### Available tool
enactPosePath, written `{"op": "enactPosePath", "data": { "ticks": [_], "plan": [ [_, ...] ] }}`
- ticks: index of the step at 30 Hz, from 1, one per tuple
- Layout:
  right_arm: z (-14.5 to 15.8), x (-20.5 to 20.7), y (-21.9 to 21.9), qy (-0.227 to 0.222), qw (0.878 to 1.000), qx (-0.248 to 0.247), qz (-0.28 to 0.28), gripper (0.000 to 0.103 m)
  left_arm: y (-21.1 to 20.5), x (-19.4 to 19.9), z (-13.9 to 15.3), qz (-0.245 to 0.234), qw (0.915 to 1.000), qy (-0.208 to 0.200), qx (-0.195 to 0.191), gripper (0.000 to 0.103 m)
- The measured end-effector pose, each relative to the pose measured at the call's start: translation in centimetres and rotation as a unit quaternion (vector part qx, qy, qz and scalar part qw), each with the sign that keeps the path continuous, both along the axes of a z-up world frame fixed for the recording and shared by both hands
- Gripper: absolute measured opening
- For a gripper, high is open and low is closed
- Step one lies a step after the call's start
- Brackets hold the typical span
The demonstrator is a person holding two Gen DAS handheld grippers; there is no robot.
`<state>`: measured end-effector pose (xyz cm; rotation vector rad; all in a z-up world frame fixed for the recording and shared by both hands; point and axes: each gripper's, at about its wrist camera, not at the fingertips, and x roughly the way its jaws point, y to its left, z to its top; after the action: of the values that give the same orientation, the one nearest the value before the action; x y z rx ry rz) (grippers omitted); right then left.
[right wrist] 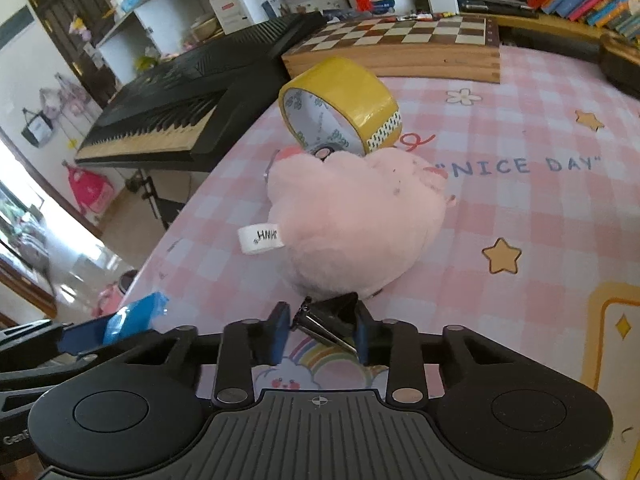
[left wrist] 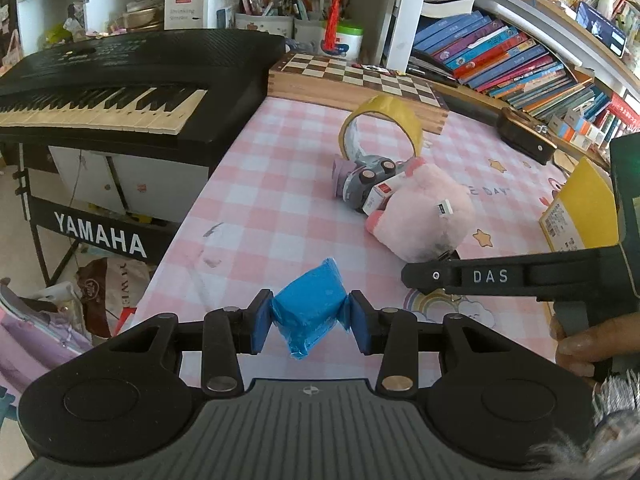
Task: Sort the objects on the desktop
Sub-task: 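Close the right tool on the black binder clip beside the pink plush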
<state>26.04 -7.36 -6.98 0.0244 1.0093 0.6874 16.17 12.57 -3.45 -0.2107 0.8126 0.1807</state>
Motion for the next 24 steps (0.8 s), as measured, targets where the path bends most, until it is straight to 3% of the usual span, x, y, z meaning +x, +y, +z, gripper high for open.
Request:
{"op": "enactPosePath", "data": {
  "ticks": [11, 24],
  "plan": [
    [2.5, -2.7, -1.0, -0.069, 0.997, -0.019, 0.017, 0.025, -0.9, -0.2, 0.9, -0.032, 0.9992, -0.024, -0.009, 0.038],
    [5.7, -5.7, -2.5, -0.107, 0.994, -0.017, 0.003, 0.025, -1.8, -2.7, 3.1, -0.057, 0.9956, -0.072, -0.017, 0.038]
  ]
}}
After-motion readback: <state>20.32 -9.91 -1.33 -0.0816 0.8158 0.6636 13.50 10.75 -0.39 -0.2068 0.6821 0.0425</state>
